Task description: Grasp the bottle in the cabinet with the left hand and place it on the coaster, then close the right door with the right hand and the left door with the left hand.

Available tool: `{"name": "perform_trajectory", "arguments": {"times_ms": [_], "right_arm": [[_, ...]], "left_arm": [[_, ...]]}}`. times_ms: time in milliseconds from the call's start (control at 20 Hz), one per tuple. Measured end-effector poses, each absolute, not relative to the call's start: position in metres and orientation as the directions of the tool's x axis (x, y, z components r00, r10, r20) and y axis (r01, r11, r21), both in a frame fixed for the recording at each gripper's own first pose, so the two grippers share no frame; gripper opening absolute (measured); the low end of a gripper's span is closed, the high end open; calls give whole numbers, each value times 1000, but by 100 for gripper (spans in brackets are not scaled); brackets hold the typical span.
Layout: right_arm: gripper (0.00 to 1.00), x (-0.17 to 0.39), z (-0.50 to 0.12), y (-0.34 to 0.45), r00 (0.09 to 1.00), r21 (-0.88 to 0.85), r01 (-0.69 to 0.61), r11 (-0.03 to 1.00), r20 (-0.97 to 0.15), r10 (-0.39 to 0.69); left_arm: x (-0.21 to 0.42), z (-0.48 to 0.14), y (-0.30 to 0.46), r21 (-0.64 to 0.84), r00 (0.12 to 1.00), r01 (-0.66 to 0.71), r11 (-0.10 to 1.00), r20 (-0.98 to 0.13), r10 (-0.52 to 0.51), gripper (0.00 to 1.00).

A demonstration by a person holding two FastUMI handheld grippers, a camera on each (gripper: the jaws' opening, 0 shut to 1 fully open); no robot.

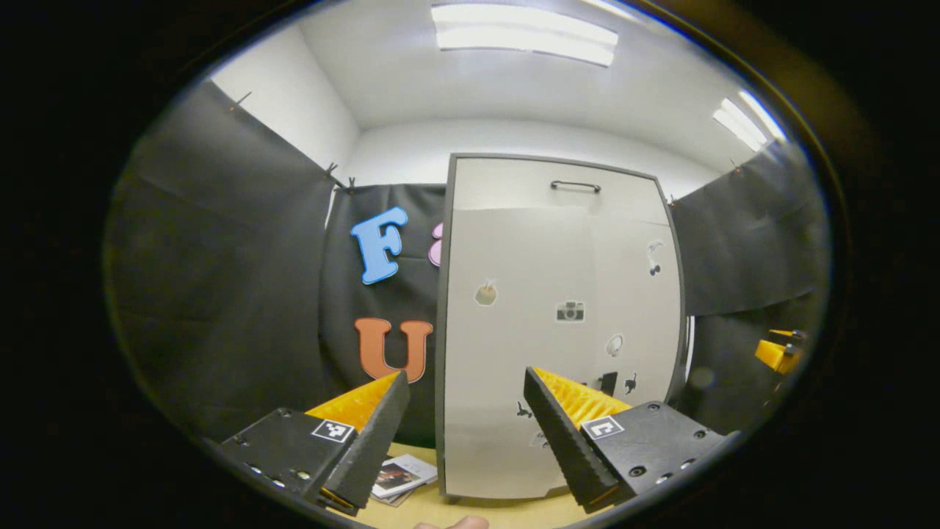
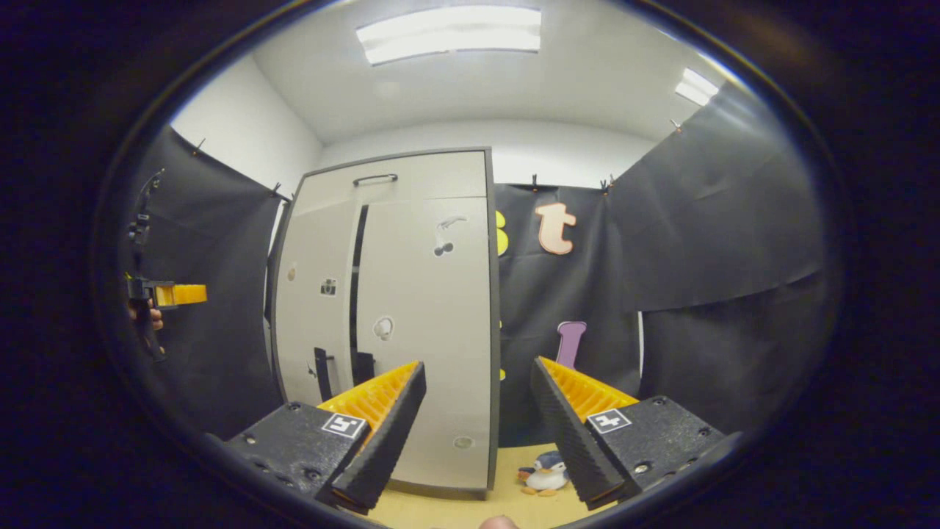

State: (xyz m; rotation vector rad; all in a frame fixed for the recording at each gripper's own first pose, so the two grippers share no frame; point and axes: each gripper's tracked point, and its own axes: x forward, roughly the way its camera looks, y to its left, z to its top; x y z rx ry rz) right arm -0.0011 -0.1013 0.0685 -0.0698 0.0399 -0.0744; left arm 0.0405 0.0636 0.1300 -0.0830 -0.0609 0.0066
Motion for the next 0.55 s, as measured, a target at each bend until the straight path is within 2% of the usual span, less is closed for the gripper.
{"name": "perform_trajectory", "arguments": {"times_ms": [50, 250, 450, 500, 550], "right_arm": [[95, 1, 74, -98, 997, -75, 70, 995, -29, -73], [95, 4, 98, -86, 998, -101, 58, 993, 26, -55], [94, 7, 115, -74, 998, -124, 49, 991, 53, -42], [94, 9, 119, -71, 998, -124, 45, 991, 56, -38], [95, 12, 123, -69, 998, -123, 40, 992, 58, -33]], "left_arm": [[36, 136, 71, -68, 997, -30, 997, 70, 35, 100], [15, 152, 100, 42, 988, -121, 992, 105, 116, 100], [5, 152, 105, 42, 992, -115, 993, 50, 113, 99], [1, 153, 107, 48, 993, -113, 992, 35, 111, 96], [-3, 158, 110, 59, 992, -122, 991, 43, 119, 100]]}}
